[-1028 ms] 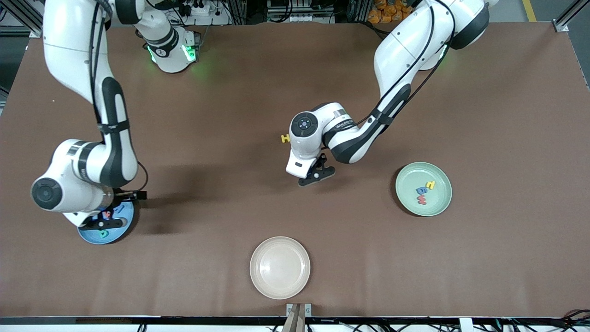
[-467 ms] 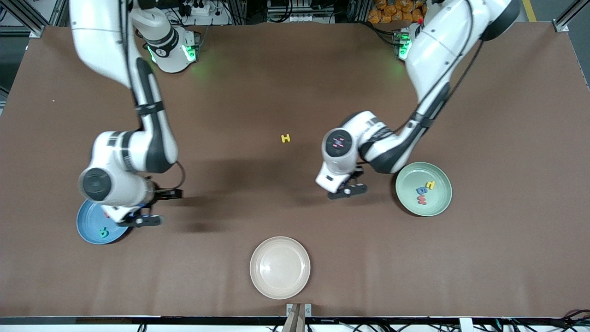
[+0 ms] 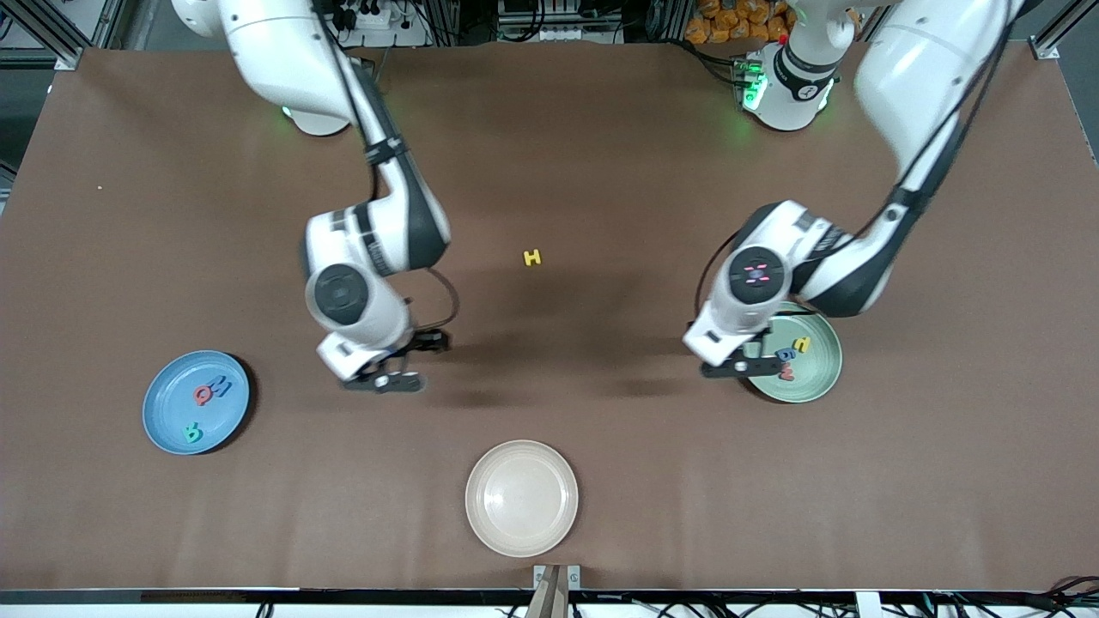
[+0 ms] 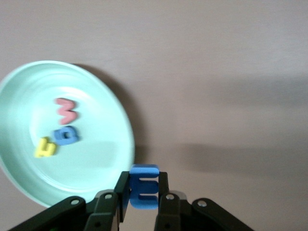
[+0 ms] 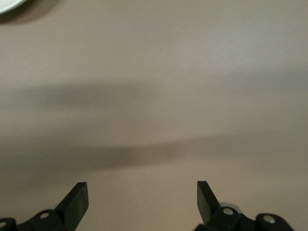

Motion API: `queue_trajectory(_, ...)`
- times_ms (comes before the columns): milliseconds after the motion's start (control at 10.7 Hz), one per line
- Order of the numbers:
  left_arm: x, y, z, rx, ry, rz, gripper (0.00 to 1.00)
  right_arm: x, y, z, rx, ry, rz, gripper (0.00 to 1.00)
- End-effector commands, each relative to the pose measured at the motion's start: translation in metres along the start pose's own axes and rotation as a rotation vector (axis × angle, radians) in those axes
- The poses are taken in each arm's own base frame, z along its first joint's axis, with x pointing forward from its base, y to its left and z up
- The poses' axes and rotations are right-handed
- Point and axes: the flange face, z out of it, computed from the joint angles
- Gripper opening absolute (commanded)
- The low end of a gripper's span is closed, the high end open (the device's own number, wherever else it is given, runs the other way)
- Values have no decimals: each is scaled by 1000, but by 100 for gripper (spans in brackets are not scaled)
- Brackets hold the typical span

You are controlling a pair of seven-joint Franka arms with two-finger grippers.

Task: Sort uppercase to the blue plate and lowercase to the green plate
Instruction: 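Carry the blue 'e' to the green plate while the right gripper reaches yellow 'H', then release the blue 'e' on the green plate while the right gripper grasps yellow 'H'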

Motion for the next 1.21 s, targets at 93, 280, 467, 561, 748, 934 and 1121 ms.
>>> queue_trajectory(93, 1, -75, 17, -40, -1, 75, 0, -54, -68, 25, 16, 25, 3, 100)
queue_trajectory(280, 8, -111, 38, -84, 14, 118, 0, -98, -94, 54, 16, 40, -52, 100)
queue_trajectory(467, 9, -114, 43, -90, 10, 123, 0, -137, -117, 77, 61, 56, -66, 100)
queue_trajectory(561, 9, -114, 50, -105, 11, 121, 0, -150, -125, 80, 59, 54, -87, 100)
queue_trajectory(748, 11, -119, 59, -121, 7, 109, 0, -165, -138, 81, 58, 55, -117, 100)
queue_trajectory(934, 10, -118, 60, -123, 4, 93, 20, -175, -148, 77, 68, 65, -151, 100)
queue_trajectory(1121, 11, -118, 57, -120, 6, 76, 40, -175, -147, 80, 62, 62, -174, 100)
